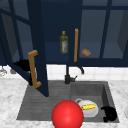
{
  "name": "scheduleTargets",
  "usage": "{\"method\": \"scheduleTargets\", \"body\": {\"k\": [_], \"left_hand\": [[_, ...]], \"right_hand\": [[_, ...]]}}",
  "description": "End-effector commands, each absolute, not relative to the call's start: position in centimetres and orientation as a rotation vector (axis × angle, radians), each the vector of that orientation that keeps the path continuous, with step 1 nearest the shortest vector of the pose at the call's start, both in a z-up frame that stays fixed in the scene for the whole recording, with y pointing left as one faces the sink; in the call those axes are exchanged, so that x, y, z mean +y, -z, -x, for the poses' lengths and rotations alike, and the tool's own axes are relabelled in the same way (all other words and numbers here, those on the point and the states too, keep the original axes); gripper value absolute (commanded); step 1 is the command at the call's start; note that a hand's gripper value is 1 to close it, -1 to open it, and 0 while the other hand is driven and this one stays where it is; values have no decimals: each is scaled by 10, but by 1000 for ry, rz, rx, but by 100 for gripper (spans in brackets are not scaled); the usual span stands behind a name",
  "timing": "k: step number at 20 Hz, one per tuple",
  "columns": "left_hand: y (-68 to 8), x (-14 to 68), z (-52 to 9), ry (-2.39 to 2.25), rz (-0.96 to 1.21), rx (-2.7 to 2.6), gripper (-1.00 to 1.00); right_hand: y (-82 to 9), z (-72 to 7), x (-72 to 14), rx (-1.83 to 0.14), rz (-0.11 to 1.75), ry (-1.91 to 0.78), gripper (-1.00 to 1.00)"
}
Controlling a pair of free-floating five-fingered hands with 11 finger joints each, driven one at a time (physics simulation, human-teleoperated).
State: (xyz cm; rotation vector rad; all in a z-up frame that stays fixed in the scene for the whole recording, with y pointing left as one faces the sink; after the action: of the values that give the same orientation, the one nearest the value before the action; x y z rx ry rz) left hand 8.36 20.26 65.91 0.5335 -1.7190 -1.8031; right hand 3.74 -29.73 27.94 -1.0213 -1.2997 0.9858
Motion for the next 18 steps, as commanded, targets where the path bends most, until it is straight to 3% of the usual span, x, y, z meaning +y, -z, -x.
{"method": "scheduleTargets", "body": {"k": [1, 18], "left_hand": [[-655, 176, -106, 1808, -531, -1712, -100], [-649, 111, -178, 1675, -705, -1539, -100]], "right_hand": [[-279, -37, -297, -1300, 1021, -986, 0], [-279, -37, -297, -1300, 1021, -986, 0]]}}
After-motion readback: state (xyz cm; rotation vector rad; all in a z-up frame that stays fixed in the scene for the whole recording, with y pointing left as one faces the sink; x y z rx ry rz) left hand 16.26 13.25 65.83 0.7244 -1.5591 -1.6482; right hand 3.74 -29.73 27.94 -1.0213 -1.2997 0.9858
